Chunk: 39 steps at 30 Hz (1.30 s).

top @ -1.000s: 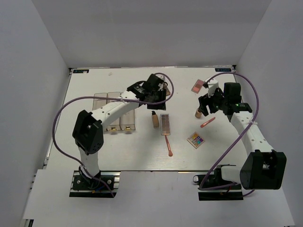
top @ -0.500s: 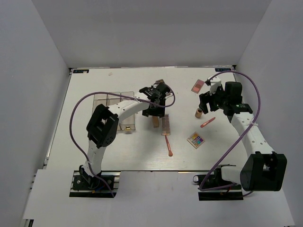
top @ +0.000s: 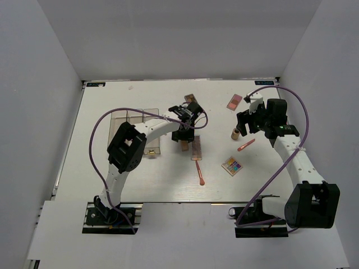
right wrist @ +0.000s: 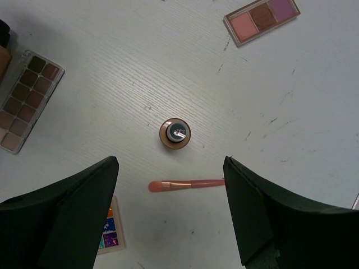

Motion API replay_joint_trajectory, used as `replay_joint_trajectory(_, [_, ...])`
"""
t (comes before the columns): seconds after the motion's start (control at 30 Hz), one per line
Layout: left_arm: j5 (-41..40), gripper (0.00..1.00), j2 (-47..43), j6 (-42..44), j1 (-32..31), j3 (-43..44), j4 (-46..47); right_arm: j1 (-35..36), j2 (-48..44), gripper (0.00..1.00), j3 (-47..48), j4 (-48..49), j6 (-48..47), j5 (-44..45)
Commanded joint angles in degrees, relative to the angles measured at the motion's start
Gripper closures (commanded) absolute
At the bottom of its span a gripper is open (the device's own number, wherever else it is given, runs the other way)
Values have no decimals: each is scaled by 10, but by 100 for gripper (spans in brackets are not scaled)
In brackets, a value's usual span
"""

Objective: Organize the makeup

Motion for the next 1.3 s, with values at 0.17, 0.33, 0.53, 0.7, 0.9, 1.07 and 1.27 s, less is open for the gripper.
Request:
replay_joint_trajectory(0.17, [11, 42, 3, -8, -3, 4, 15, -3, -16, 18, -2, 21, 4, 0])
replay_joint_trajectory(0.33, [14, 46, 9, -7, -3, 4, 15, -2, -18, 18, -4, 21, 6, -1])
replay_joint_trajectory(0.53, [23, 62, 16, -6, -3, -3, 18, -5, -17, 18, -2, 20, 4, -1])
replay_joint_trajectory(0.7, [11, 86, -3, -3, -3, 7, 15, -8, -18, 19, -1, 19, 4, 1])
replay_joint_trajectory(0.9, [-22, 94, -85, 21, 14, 28, 26, -6, -19, 19, -1, 19, 3, 0])
replay_joint_trajectory(1.07, [-41, 100, -119, 39, 63, 54, -19, -7, -22, 19, -6, 19, 1, -2])
replay_joint_trajectory(1.27, [-51, 100, -196, 57, 168, -12, -6, -7, -25, 20, -9, 17, 0, -4])
